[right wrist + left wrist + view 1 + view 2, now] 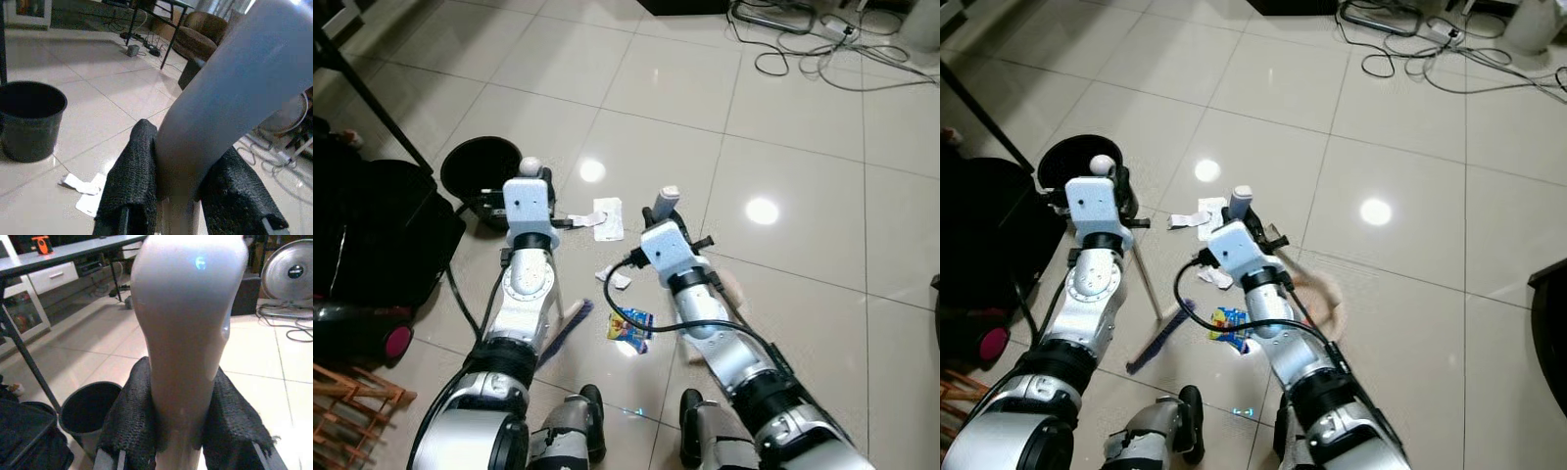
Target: Sweep floor
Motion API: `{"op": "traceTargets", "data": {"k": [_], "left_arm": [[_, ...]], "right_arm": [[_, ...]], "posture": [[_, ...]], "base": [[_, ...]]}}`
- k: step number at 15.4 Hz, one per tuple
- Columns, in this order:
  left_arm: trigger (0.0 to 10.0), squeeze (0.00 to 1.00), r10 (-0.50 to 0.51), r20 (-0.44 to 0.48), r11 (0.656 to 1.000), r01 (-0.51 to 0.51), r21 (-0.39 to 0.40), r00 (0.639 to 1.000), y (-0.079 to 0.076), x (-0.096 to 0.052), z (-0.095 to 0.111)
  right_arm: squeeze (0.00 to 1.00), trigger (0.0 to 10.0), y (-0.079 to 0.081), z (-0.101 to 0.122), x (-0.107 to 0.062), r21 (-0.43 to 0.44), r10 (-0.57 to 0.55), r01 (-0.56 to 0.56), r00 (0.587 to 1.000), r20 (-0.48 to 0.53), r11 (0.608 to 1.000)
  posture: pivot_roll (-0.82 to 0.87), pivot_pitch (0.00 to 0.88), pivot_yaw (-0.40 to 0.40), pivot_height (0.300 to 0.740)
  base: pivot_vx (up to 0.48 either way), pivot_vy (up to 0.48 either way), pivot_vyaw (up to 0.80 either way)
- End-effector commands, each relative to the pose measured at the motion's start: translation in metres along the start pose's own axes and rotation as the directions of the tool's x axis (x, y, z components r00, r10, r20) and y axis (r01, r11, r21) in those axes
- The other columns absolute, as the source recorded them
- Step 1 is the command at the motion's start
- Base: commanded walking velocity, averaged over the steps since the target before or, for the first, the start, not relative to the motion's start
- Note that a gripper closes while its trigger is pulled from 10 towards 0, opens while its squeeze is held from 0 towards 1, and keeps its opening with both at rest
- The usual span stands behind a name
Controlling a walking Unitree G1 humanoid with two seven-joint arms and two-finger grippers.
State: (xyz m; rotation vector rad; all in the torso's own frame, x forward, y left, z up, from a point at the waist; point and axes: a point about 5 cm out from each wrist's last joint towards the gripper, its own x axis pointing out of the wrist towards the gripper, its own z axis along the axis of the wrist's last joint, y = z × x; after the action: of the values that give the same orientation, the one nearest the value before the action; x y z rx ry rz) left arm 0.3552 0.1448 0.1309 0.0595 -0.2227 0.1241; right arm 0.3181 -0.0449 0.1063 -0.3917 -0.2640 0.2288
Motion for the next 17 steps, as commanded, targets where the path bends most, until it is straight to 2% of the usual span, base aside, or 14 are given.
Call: {"op": "traceTargets", "data": {"k": [1, 4, 6, 8, 9, 12, 13, 15, 17], "left_arm": [[10.0, 0.0, 0.062, -0.079, 0.996, -0.066, -0.052, 0.995, 0.001, -0.007, -0.015], [10.0, 0.0, 0.134, -0.12, 0.982, -0.148, -0.114, 0.984, 0.002, -0.008, -0.018], [10.0, 0.0, 0.185, -0.183, 0.952, -0.222, -0.209, 0.966, 0.001, -0.007, -0.022], [10.0, 0.0, 0.229, -0.286, 0.864, -0.329, -0.382, 0.931, -0.002, -0.008, -0.027], [10.0, 0.0, 0.218, -0.281, 0.844, -0.325, -0.426, 0.935, -0.004, -0.006, -0.024], [10.0, 0.0, 0.196, -0.239, 0.819, -0.292, -0.493, 0.951, -0.007, 0.002, -0.011], [10.0, 0.0, 0.194, -0.225, 0.819, -0.284, -0.498, 0.955, -0.008, 0.005, -0.008], [10.0, 0.0, 0.151, -0.139, 0.838, -0.201, -0.506, 0.979, -0.01, 0.015, 0.011], [10.0, 0.0, 0.029, -0.017, 0.905, -0.034, -0.424, 0.999, -0.018, 0.025, 0.031]], "right_arm": [[0.0, 10.0, 0.006, 0.0, 0.0, 0.063, -0.007, 0.008, 1.0, -0.023, 0.998], [0.0, 10.0, 0.014, 0.008, 0.001, 0.122, 0.003, -0.002, 1.0, -0.003, 0.993], [0.0, 10.0, 0.013, 0.011, 0.005, 0.159, -0.015, 0.016, 1.0, -0.007, 0.987], [0.0, 10.0, 0.006, 0.002, 0.004, 0.196, -0.059, 0.073, 0.996, -0.073, 0.978], [0.0, 10.0, 0.001, -0.003, 0.005, 0.21, -0.09, 0.111, 0.99, -0.105, 0.971], [0.0, 10.0, -0.012, -0.007, 0.01, 0.241, -0.143, 0.175, 0.979, -0.144, 0.955], [0.0, 10.0, -0.015, -0.008, 0.01, 0.244, -0.152, 0.185, 0.977, -0.149, 0.952], [0.0, 10.0, -0.029, -0.011, 0.017, 0.256, -0.191, 0.231, 0.967, -0.171, 0.939], [0.0, 10.0, -0.038, -0.01, 0.016, 0.282, -0.195, 0.236, 0.967, -0.167, 0.93]], "posture": [[0.04, 0.334, 0.042, 0.74], [0.04, 0.32, 0.045, 0.74], [0.04, 0.335, 0.044, 0.74], [0.04, 0.324, 0.041, 0.74], [0.04, 0.324, 0.041, 0.74], [0.04, 0.303, 0.045, 0.74], [0.04, 0.298, 0.046, 0.74], [0.04, 0.278, 0.048, 0.74], [0.05, 0.242, 0.033, 0.74]], "base": [[0.0, 0.0, 0.0], [0.0, 0.0, 0.0], [0.0, 0.0, 0.0], [0.0, 0.0, 0.0], [0.0, 0.0, 0.0], [0.0, 0.0, 0.0], [0.0, 0.0, 0.0], [0.0, 0.0, 0.0], [0.0, 0.0, 0.0]]}}
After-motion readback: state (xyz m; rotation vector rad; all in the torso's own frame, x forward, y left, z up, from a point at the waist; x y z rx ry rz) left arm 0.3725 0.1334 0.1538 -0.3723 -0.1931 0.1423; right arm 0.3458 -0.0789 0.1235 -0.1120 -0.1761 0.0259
